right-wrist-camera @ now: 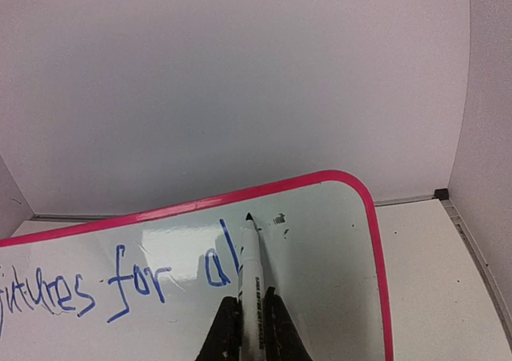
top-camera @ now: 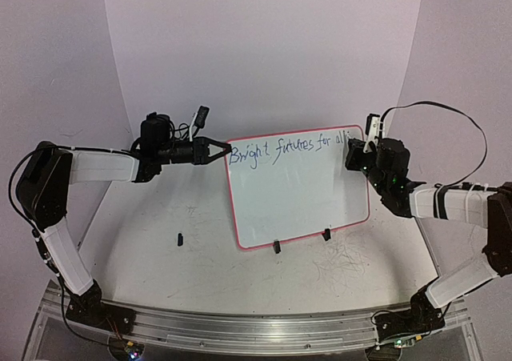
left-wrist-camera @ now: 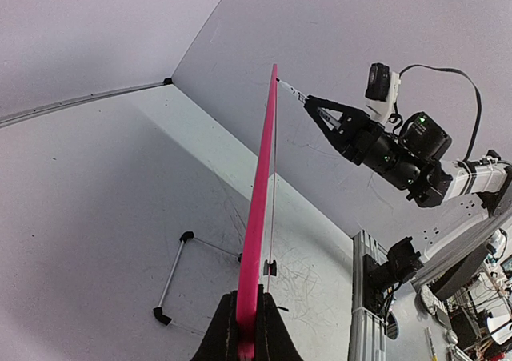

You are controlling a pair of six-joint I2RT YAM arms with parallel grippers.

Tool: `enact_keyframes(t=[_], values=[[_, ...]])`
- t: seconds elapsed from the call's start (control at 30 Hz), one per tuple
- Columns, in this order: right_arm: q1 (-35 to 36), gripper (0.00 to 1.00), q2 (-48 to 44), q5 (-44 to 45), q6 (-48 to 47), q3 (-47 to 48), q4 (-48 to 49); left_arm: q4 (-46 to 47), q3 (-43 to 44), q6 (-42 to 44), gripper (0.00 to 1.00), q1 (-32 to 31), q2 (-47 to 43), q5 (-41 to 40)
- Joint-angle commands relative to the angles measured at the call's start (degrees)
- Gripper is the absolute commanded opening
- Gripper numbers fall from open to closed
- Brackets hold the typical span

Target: Write a sentence on the whiteboard

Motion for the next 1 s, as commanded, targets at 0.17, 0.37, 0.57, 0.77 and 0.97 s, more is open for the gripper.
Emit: enact_keyframes(t=[0.17, 0.37, 0.57, 0.77, 0.97], values=[[-0.25, 0.0, -2.08, -1.05, 1.79, -3.45, 0.08, -4.56, -1.4, 2.97, 0.0, -2.51, -0.62, 2.31], [-0.17, 0.0, -2.53, -1.37, 2.44, -4.87, -0.15, -4.61, -1.42, 2.97, 0.0, -2.52, -0.44, 2.38], [-0.18, 0.0, -3.47, -0.39, 2.63, -5.9, -0.71, -4.61, -1.4, 2.97, 0.0, -2.64, -0.27, 2.35], [-0.19, 0.0, -4.61, 3.05, 2.42, -5.51, -1.35, -4.61, -1.39, 2.97, 0.0, -2.68, -0.18, 2.37], [-0.23, 0.0, -10.69, 1.31, 3.52, -7.01, -1.39, -4.64, -1.44, 3.01, 0.0, -2.68, -0.18, 2.32]])
